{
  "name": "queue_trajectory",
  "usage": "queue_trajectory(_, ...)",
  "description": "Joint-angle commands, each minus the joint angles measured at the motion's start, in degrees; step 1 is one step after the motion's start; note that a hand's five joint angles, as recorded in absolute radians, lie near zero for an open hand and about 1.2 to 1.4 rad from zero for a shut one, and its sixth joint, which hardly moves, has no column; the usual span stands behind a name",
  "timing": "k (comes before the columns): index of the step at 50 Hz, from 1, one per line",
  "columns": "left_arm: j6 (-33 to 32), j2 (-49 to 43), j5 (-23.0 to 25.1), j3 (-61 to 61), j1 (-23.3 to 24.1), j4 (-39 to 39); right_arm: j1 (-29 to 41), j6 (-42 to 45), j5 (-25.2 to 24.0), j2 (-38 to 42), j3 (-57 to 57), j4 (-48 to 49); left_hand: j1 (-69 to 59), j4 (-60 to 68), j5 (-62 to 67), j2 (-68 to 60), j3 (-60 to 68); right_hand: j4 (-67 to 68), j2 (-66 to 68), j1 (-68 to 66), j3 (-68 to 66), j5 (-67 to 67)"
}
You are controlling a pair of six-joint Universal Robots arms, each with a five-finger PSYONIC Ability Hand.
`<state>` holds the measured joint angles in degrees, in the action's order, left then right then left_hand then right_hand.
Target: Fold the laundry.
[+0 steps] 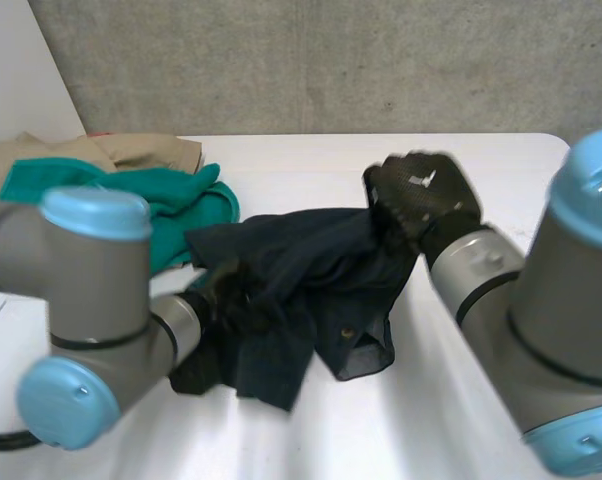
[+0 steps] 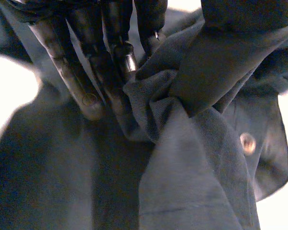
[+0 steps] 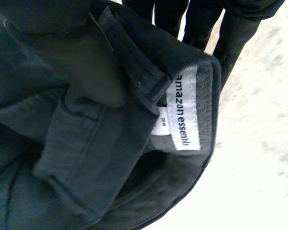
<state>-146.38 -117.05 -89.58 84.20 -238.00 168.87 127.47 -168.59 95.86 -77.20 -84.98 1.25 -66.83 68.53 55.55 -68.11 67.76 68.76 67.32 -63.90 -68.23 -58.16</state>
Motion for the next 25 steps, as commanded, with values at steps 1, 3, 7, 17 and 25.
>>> queue_trajectory(1, -12.2, 16.7, 5.4, -3.5, -2.6, -7.8, -4.8, 12.5, -3.5, -7.0, 5.7, -6.2, -13.2, 11.5, 14.5, -11.9, 12.2, 11.2, 12.7, -16.1, -11.8, -11.8)
queue_trajectory(3, -18.7, 22.4, 8.8, -5.8, -3.2, -11.2, -5.6, 17.9, -5.9, -9.2, 8.4, -10.6, -13.2, 11.5, 14.5, -11.9, 12.2, 11.2, 12.7, -16.1, -11.8, -11.8)
queue_trajectory(7, -28.8, 26.8, 10.2, -10.4, -3.5, -15.8, -6.2, 22.8, -7.6, -11.0, 13.4, -17.3, -13.2, 11.5, 14.5, -11.9, 12.2, 11.2, 12.7, -16.1, -11.8, -11.8)
queue_trajectory(17, -47.9, 24.0, 2.4, -15.9, -2.3, -18.8, -7.9, 30.0, -10.2, -6.9, 19.7, -29.8, -13.2, 11.5, 14.5, -11.9, 12.2, 11.2, 12.7, -16.1, -11.8, -11.8)
queue_trajectory(25, -52.9, 11.2, 0.9, -16.3, 0.0, -7.8, -8.7, 30.6, -9.4, 3.1, 19.4, -28.2, -13.2, 11.5, 14.5, -11.9, 12.2, 11.2, 12.7, -16.1, -11.8, -11.8)
